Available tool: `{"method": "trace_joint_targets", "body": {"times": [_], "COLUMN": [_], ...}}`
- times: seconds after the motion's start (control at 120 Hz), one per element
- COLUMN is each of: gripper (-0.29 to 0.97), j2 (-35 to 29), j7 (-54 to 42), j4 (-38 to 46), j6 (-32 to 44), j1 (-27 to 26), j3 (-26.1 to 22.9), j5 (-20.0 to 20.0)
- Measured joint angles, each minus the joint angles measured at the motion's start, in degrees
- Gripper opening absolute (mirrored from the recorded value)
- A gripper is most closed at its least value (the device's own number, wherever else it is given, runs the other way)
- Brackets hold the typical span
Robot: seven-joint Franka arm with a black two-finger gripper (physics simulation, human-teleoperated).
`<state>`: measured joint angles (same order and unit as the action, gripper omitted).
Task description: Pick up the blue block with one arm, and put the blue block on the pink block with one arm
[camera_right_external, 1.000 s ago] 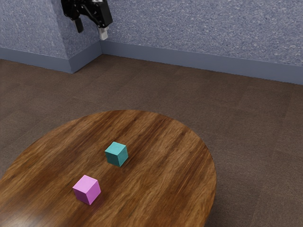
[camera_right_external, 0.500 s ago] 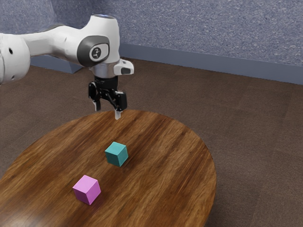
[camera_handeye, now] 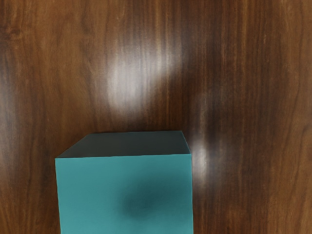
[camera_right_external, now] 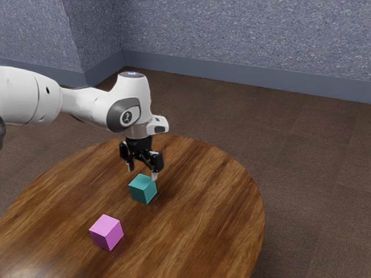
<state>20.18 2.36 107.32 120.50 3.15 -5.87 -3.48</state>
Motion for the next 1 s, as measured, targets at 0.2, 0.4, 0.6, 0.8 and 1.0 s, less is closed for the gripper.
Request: {"method": "trace_joint_targets", "body": {"times": [0.2, 0.4, 0.6, 0.8, 1.0], "gripper": [0.68, 0.68, 0.68, 0.68, 0.63], "j2": [0.1, 1.5, 3.8, 6.2, 6.4], "j7": [-0.1, -0.5, -0.8, -1.3, -1.7], "j4": [2.4, 2.6, 2.4, 0.9, 0.5], "j6": [3.2, 4.5, 5.6, 6.2, 6.6], "j1": [0.0, 0.4, 0.5, 0.5, 0.5], "j3": [0.7, 0.9, 0.9, 0.9, 0.9], "j5": [0.0, -0.3, -0.5, -0.5, -0.4]}}
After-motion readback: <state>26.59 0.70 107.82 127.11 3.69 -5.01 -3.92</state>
